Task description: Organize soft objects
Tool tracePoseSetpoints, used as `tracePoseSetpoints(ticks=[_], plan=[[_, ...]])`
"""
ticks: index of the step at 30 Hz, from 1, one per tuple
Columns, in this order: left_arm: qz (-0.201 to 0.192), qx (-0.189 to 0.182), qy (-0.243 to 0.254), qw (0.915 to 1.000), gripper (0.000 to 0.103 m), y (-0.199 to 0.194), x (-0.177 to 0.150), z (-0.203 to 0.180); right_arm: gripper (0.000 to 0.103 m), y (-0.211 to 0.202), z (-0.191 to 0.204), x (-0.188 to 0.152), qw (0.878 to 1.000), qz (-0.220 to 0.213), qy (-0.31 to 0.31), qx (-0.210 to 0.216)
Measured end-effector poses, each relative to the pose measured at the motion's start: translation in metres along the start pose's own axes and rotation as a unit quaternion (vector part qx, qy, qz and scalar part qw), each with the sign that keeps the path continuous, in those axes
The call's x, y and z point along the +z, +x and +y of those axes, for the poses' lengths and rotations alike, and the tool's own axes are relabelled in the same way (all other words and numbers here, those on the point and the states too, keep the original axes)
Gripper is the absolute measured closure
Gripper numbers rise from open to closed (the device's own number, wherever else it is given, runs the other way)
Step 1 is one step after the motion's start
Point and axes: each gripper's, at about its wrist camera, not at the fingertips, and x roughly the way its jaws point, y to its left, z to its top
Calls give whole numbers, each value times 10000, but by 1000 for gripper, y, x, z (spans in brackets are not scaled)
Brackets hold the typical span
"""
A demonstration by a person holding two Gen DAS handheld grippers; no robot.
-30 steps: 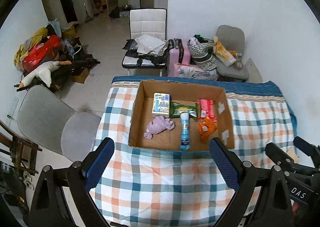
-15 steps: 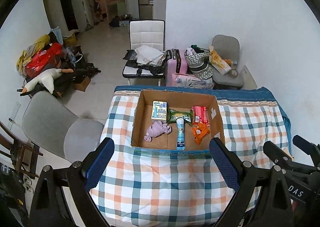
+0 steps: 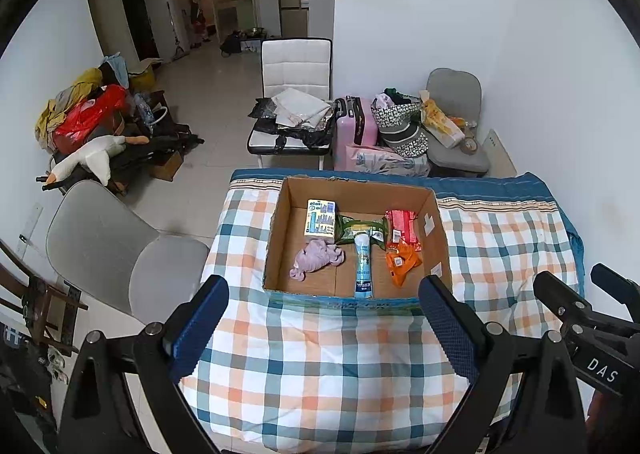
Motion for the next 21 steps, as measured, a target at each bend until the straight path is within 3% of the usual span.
tracePoseSetpoints(ticks=[21], plan=[[39,6,-30,10000,6,2,-1,3,5,0,-1,2,10000,-11,12,-10]])
